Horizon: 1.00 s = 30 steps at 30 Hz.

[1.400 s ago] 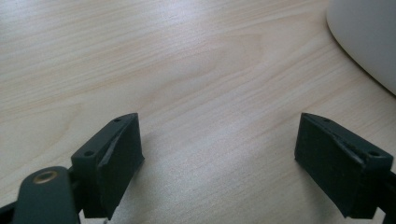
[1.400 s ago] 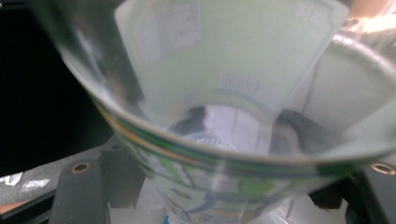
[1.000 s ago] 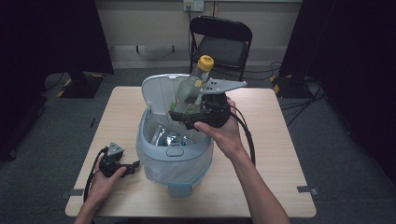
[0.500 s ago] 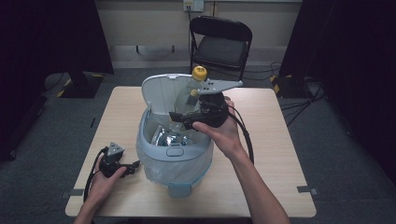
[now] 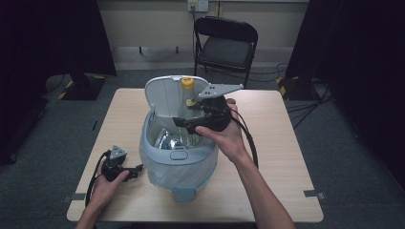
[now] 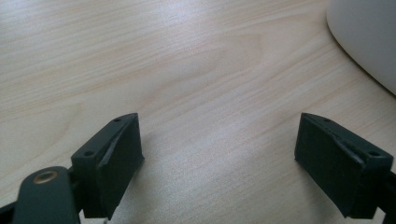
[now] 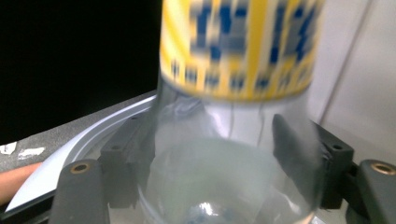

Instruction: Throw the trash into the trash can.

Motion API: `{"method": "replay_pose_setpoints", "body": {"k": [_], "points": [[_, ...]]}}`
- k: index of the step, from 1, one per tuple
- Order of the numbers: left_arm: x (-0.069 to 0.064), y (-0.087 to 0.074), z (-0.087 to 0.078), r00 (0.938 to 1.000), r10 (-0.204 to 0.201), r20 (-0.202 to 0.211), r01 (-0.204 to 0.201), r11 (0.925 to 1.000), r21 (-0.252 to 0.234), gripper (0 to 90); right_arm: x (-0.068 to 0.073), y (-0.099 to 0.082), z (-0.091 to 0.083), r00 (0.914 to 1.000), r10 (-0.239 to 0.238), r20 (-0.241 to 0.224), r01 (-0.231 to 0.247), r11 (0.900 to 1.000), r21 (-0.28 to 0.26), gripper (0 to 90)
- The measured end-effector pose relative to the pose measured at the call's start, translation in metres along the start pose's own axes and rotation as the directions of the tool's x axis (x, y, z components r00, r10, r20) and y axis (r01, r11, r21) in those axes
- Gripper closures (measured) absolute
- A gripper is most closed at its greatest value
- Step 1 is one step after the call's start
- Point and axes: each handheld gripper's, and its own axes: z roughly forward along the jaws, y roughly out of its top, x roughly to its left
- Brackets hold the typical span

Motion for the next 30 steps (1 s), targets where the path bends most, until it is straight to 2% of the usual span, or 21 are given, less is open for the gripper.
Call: {"method": "replay_pose_setpoints", "body": {"k": [6,7,8,9,11,14,18,30], "points": [[0.000,0.000,0.000,1.0000,0.000,0.000,0.000,1.0000,0.000,14.5,-0.001,-0.003,0.003,1.0000,-0.003,0.007,0.003,0.9998,0.021,28.4],[0.000,0.000,0.000,1.0000,0.000,0.000,0.000,1.0000,0.000,14.5,-0.001,-0.003,0.002,1.0000,-0.002,0.008,0.002,1.0000,0.004,37.9],[0.000,0.000,0.000,1.0000,0.000,0.000,0.000,1.0000,0.000,14.5,-0.001,-0.001,-0.002,0.9999,0.002,-0.015,-0.003,0.9993,-0.036,40.5],[0.000,0.000,0.000,1.0000,0.000,0.000,0.000,1.0000,0.000,14.5,-0.001,0.002,-0.006,0.9995,-0.002,-0.031,0.000,0.9982,-0.060,36.4],[0.000,0.000,0.000,1.0000,0.000,0.001,0.000,1.0000,0.000,14.2,0.004,0.008,-0.014,0.9991,-0.042,-0.001,0.042,0.9967,-0.070,36.3],[0.000,0.000,0.000,1.0000,-0.001,0.002,0.001,1.0000,0.000,14.6,0.006,0.010,-0.018,0.9987,-0.050,0.002,0.050,0.9965,-0.067,36.7],[0.000,0.000,0.000,1.0000,0.001,0.001,-0.001,1.0000,0.000,14.4,0.000,0.005,-0.020,0.9997,-0.022,-0.003,0.022,0.9969,-0.075,37.2],[0.000,0.000,0.000,1.0000,0.002,0.001,-0.002,1.0000,0.000,14.4,-0.015,-0.009,-0.024,0.9993,0.029,0.023,-0.027,0.9966,-0.078,37.1]]}}
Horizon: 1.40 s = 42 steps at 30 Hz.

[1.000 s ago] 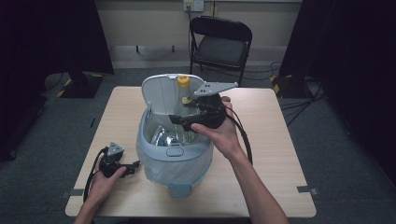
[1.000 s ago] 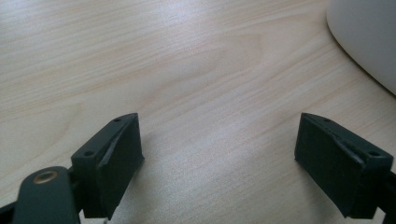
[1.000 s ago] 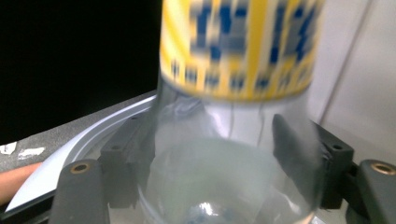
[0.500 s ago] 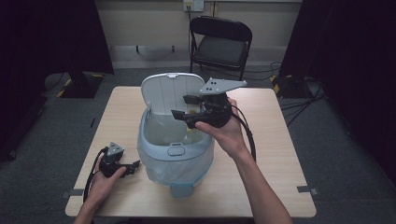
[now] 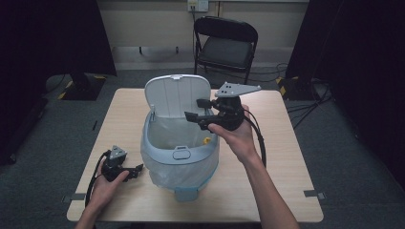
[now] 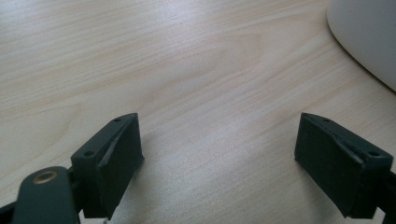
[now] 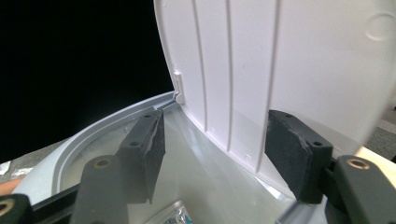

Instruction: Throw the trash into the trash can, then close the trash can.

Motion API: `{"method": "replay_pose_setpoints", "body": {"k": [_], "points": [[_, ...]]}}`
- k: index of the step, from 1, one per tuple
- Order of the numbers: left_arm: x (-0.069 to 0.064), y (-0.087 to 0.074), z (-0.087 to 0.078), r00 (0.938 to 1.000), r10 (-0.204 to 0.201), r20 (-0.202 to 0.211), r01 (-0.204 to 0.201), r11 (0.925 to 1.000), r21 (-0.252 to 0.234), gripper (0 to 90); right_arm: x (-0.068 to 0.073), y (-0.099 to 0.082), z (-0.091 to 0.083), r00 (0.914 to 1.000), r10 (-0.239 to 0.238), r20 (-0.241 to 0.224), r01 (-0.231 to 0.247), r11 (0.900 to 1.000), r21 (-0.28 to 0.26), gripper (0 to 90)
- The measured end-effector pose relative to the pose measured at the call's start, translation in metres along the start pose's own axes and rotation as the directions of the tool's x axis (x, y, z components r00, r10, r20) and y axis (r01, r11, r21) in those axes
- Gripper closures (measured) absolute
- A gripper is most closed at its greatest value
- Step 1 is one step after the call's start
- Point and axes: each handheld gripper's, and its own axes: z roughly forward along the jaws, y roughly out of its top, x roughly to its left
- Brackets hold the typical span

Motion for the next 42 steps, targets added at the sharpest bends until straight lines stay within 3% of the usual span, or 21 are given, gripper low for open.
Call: {"method": "replay_pose_setpoints", "body": {"k": [12,23,26,30,32,35,39,42], "points": [[0.000,0.000,0.000,1.0000,-0.004,0.002,0.004,1.0000,-0.001,14.5,-0.017,-0.013,-0.020,0.9976,0.043,0.054,-0.042,0.9989,-0.019,35.6],[0.000,0.000,0.000,1.0000,-0.004,0.002,0.004,1.0000,-0.001,14.5,-0.037,-0.019,-0.035,0.9897,0.083,0.117,-0.079,0.9962,-0.038,34.9],[0.000,0.000,0.000,1.0000,-0.004,0.002,0.004,1.0000,-0.001,14.5,-0.044,-0.021,-0.037,0.9836,0.087,0.158,-0.084,0.9962,-0.023,34.8],[0.000,0.000,0.000,1.0000,-0.004,0.002,0.004,1.0000,-0.001,14.5,-0.062,-0.024,-0.034,0.9649,0.100,0.243,-0.107,0.9941,0.015,32.5],[0.000,0.000,0.000,1.0000,-0.004,0.002,0.004,1.0000,-0.001,14.5,-0.070,-0.026,-0.033,0.9627,0.124,0.240,-0.130,0.9915,0.008,30.9],[0.000,0.000,0.000,1.0000,-0.003,0.002,0.003,1.0000,-0.001,14.5,-0.079,-0.027,-0.030,0.9520,0.139,0.273,-0.144,0.9896,-0.003,28.9],[0.000,0.000,0.000,1.0000,-0.004,0.002,0.004,1.0000,-0.001,14.5,-0.088,-0.026,-0.026,0.9444,0.146,0.295,-0.154,0.9880,0.004,27.6],[0.000,0.000,0.000,1.0000,-0.003,0.003,0.003,1.0000,-0.001,14.4,-0.092,-0.023,-0.022,0.9432,0.147,0.298,-0.154,0.9880,0.002,27.5]]}}
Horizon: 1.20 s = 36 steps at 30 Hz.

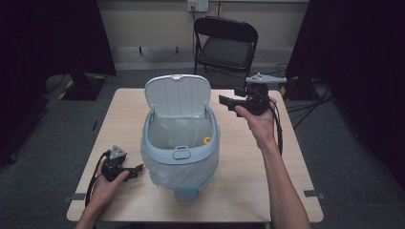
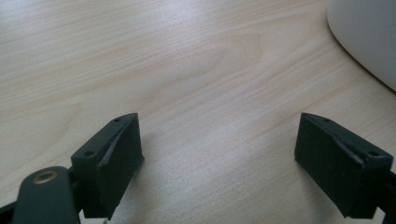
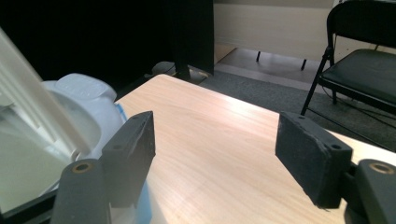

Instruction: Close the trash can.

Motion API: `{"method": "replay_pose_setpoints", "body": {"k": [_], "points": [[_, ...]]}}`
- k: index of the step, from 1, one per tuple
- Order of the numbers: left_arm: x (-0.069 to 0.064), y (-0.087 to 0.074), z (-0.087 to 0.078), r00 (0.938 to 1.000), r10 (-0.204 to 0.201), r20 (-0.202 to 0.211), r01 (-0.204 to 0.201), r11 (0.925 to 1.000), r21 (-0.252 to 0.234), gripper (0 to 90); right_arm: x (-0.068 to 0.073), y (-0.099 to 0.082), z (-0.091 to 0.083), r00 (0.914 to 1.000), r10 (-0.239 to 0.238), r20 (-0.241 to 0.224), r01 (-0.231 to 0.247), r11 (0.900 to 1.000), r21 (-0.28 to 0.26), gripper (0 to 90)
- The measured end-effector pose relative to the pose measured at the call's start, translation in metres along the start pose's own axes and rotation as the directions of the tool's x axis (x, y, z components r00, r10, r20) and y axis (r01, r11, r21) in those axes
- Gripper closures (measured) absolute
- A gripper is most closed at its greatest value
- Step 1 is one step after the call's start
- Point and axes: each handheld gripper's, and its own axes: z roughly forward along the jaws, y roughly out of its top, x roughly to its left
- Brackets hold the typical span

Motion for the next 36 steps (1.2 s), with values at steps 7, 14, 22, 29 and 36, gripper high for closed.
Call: {"method": "replay_pose_setpoints", "body": {"k": [7,14,22,29,36], "points": [[0.000,0.000,0.000,1.0000,0.002,-0.002,-0.002,1.0000,0.001,14.5,0.003,0.013,0.013,0.9998,-0.002,-0.019,0.002,0.9998,-0.017,26.7],[0.000,0.000,0.000,1.0000,0.002,-0.002,-0.002,1.0000,0.001,14.4,0.003,0.026,0.024,0.9997,-0.006,-0.023,0.006,0.9998,-0.020,26.4],[0.000,0.000,0.000,1.0000,0.002,-0.002,-0.002,1.0000,0.001,14.4,0.004,0.040,0.031,0.9995,-0.006,-0.031,0.005,0.9996,-0.029,26.3],[0.000,0.000,0.000,1.0000,0.000,-0.002,0.000,1.0000,0.000,14.5,0.008,0.052,0.031,0.9976,-0.021,-0.067,0.018,0.9991,-0.040,26.1],[0.000,0.000,0.000,1.0000,-0.001,-0.001,0.001,1.0000,0.000,14.5,0.016,0.060,0.031,0.9926,-0.040,-0.114,0.034,0.9978,-0.058,26.2]]}}
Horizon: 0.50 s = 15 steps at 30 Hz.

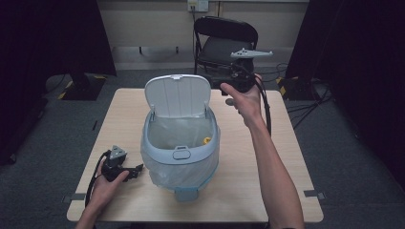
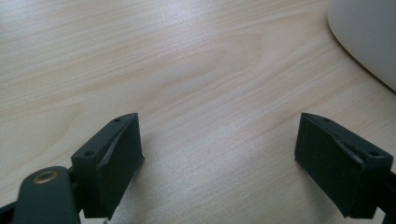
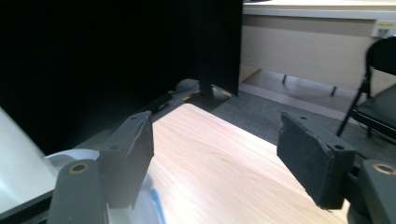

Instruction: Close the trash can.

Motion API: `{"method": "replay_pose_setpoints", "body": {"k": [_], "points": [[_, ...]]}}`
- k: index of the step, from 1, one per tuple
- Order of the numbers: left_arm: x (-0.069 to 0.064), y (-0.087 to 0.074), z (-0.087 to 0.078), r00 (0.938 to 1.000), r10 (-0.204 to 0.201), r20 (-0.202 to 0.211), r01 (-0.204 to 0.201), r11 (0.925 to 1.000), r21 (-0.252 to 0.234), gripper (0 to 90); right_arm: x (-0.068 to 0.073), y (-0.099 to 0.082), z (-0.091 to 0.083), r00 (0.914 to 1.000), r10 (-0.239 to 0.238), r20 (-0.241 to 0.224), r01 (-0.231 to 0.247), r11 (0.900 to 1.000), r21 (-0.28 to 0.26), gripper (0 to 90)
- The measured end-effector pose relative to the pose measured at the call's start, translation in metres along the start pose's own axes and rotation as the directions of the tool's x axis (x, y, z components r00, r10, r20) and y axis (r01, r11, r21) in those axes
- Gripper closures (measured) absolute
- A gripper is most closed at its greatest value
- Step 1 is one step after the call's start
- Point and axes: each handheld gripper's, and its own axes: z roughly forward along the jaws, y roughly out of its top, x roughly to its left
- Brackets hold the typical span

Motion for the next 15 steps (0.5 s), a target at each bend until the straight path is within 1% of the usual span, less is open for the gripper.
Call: {"method": "replay_pose_setpoints", "body": {"k": [2,3,5,7,9,11,15], "points": [[0.000,0.000,0.000,1.0000,0.001,-0.001,-0.001,1.0000,0.001,14.5,0.003,0.002,0.000,0.9995,0.009,-0.031,-0.009,0.9999,-0.004,28.2],[0.000,0.000,0.000,1.0000,0.000,0.000,0.000,1.0000,0.000,14.5,0.005,0.003,0.000,0.9991,0.001,-0.043,-0.002,1.0000,-0.004,29.2],[0.000,0.000,0.000,1.0000,0.001,-0.001,-0.001,1.0000,0.000,14.5,0.009,0.004,-0.002,0.9990,-0.011,-0.044,0.010,0.9999,-0.009,31.7],[0.000,0.000,0.000,1.0000,0.000,0.000,0.000,1.0000,0.000,14.5,0.010,0.004,-0.003,0.9988,-0.009,-0.049,0.009,0.9999,-0.009,31.8],[0.000,0.000,0.000,1.0000,0.000,0.000,0.000,1.0000,0.000,14.5,0.011,0.004,-0.004,0.9979,-0.008,-0.064,0.007,0.9999,-0.008,32.0],[0.000,0.000,0.000,1.0000,0.001,-0.001,-0.001,1.0000,0.000,14.5,0.012,0.003,-0.005,0.9959,-0.007,-0.090,0.007,0.9999,-0.009,31.6],[0.000,0.000,0.000,1.0000,0.000,0.000,0.000,1.0000,0.000,14.5,0.016,0.002,-0.009,0.9940,-0.020,-0.108,0.019,0.9998,-0.011,31.6]]}}
